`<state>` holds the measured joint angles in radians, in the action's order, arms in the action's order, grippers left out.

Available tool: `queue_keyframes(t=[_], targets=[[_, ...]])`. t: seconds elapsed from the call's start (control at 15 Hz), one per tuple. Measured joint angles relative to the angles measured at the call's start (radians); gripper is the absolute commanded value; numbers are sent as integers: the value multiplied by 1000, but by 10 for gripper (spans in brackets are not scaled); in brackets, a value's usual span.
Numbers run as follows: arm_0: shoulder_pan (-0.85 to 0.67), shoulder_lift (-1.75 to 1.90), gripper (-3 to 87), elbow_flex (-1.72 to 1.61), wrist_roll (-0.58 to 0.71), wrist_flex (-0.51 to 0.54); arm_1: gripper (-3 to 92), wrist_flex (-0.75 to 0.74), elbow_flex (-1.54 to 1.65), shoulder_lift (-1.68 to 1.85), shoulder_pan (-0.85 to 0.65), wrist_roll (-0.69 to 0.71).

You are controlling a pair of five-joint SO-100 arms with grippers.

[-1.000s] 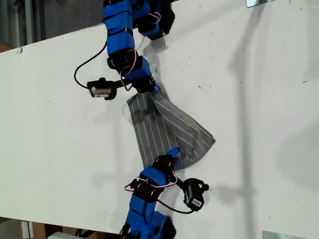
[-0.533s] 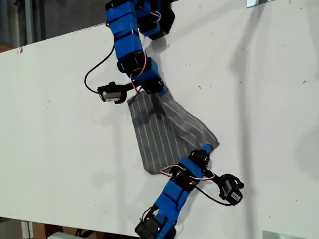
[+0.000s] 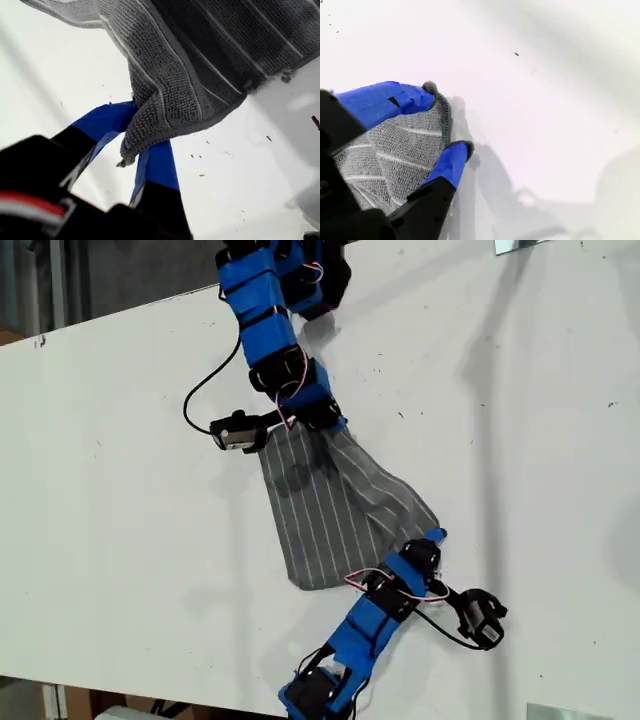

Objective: Grasp corners of a square towel and fold twice.

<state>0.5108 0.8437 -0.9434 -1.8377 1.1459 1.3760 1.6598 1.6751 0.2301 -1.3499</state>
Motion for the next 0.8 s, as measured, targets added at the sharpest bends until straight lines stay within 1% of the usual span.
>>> queue_keyframes(t=[0.4, 0.47, 0.53, 0.6, 0.67, 0.8], targets=[[-78, -40, 192, 12, 94, -38, -1, -3, 0, 0, 23, -3], [-94, -58, 150, 20, 101, -41, -1, -6, 0, 0, 29, -6], [-100, -69, 66, 21, 98, -43, -1, -14, 0, 0, 35, -6], [-109, -77, 15, 21, 80, -46, -1, -17, 0, 0, 43, -6], [-112, -86, -1, 23, 49, -48, -1, -17, 0, 0, 52, -6], [-114, -103, -1, 23, -12, -61, -1, -20, 0, 0, 61, -15]])
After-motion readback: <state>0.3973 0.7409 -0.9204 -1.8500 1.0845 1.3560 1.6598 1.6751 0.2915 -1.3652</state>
